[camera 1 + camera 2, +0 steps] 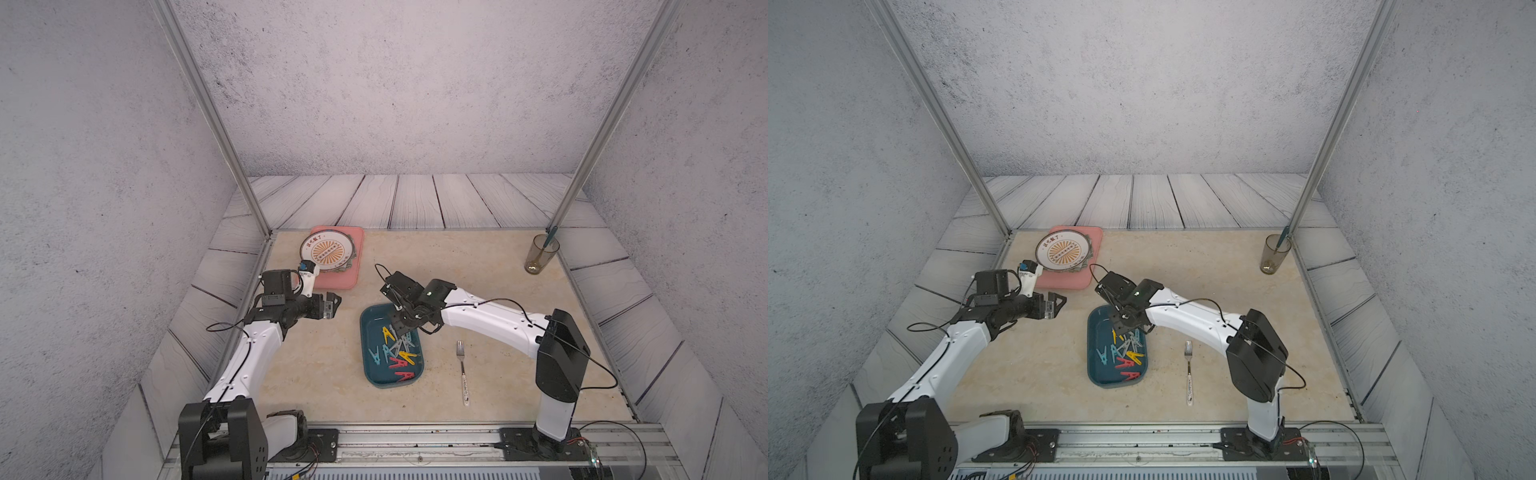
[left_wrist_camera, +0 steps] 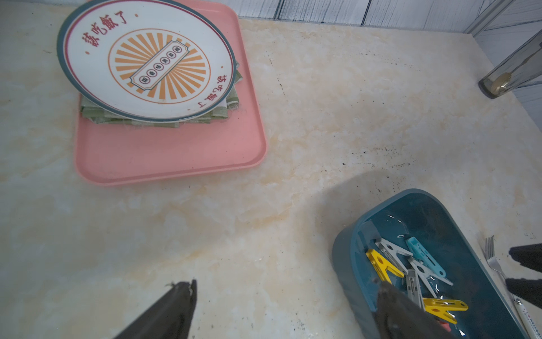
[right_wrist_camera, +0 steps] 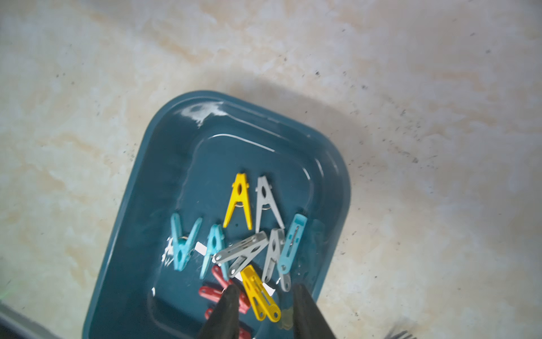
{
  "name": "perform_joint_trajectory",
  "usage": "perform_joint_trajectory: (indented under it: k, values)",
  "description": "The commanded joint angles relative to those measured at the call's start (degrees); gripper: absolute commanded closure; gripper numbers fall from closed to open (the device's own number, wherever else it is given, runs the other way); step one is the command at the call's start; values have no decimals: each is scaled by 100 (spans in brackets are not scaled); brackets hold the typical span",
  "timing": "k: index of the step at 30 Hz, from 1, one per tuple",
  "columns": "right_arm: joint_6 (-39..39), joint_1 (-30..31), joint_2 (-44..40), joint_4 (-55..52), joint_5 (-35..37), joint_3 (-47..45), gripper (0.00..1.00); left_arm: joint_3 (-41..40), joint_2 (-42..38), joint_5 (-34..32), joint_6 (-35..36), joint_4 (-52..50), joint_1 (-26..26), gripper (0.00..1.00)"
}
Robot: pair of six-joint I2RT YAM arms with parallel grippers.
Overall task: Take the clothespins out of the storage box
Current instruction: Adjust the storage box at the center of the board, then pick up the clothespin from the storage box.
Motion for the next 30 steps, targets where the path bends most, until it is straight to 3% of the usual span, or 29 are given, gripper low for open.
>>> perform_joint_trajectory:
  k: [1, 14, 30]
  values:
    - [276, 75, 365, -162, -473, 189, 65, 30, -68, 86, 84, -102, 42, 0]
    - [1388, 187, 1170, 266, -349, 344, 65, 8, -50, 113, 101, -117, 42, 0]
    - [1942, 210, 1811, 616, -252, 401, 72, -3, 29, 91, 100, -118, 55, 0]
